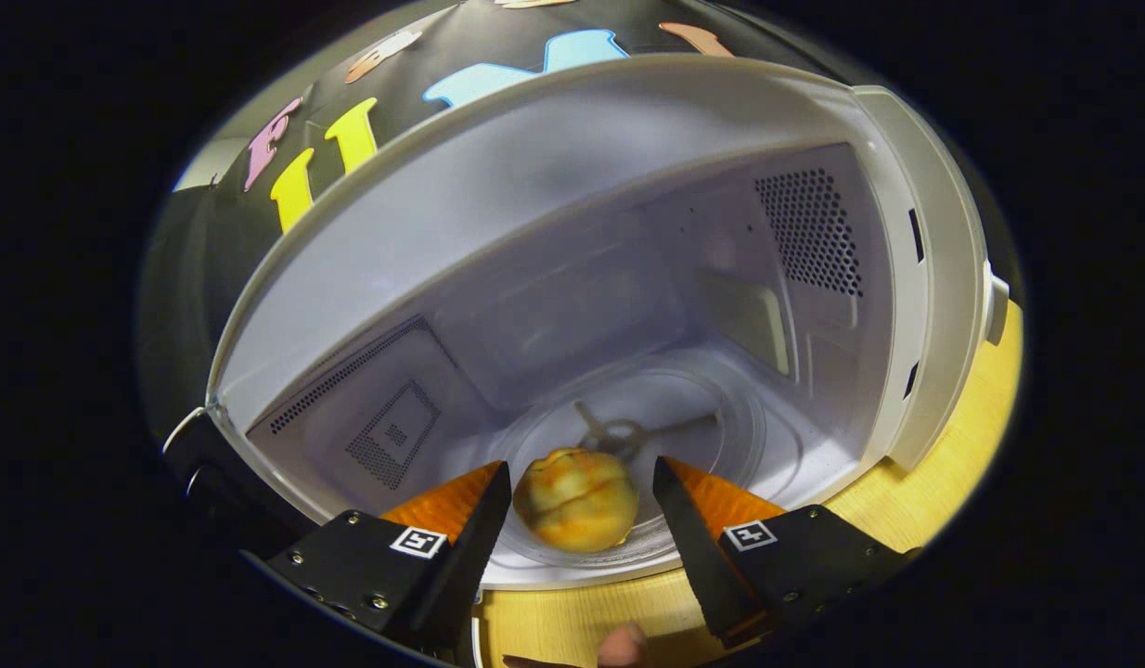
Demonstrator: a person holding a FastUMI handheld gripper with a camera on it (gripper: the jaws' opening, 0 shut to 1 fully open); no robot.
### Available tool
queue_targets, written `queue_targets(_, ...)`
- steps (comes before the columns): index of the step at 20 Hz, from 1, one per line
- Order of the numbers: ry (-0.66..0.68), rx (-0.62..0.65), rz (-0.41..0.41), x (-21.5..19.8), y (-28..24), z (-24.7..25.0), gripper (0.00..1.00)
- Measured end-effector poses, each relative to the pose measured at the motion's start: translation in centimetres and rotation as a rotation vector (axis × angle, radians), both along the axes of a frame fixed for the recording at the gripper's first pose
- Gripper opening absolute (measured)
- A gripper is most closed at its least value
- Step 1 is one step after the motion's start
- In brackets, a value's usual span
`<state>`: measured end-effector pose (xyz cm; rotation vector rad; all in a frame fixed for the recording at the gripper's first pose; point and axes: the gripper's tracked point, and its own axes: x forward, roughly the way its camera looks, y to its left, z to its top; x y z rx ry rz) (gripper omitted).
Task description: Open the microwave, put the food inside, and close the microwave door.
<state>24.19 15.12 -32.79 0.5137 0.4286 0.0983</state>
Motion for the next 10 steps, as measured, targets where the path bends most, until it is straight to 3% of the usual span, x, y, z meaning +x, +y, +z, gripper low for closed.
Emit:
queue_targets(6,-0.051,0.003,0.041,-3.5,-0.6,2.6,0.93)
queue_targets(10,-0.162,-0.013,0.181,-10.8,0.5,7.4,0.93)
